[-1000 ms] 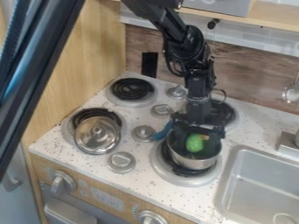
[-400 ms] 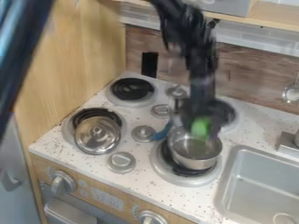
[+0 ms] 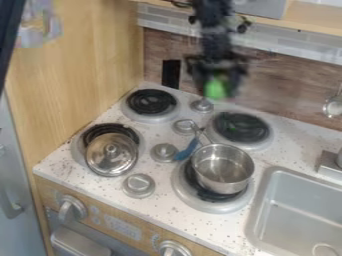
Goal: Take the green thing from the silver pot and put it on the middle of the stove
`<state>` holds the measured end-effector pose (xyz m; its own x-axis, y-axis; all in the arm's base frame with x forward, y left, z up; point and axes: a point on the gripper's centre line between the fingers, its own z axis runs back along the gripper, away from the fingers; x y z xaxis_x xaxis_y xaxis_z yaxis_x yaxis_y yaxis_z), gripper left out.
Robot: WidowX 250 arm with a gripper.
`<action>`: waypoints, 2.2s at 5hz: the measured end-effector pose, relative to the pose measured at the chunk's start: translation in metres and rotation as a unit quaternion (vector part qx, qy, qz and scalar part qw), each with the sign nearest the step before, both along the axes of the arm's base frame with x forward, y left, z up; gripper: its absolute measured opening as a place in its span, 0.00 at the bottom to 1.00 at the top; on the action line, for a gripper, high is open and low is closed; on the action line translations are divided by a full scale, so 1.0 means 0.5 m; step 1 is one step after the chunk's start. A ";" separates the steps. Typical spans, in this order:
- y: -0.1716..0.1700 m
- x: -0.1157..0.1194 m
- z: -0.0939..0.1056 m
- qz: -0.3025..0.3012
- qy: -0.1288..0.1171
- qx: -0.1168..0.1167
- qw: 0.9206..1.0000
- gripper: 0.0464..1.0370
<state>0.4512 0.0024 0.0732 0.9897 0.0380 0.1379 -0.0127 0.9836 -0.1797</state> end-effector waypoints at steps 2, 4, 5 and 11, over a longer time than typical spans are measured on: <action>0.078 0.022 -0.062 0.062 0.026 0.030 0.997 0.67; 0.163 0.026 -0.144 0.137 0.057 0.033 0.988 0.67; 0.160 0.048 -0.191 0.148 0.078 0.013 0.986 0.67; 0.175 0.041 -0.191 0.118 0.038 0.064 0.990 0.96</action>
<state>0.4715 0.0899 -0.0221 0.9632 0.2558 0.0822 -0.2530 0.9665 -0.0425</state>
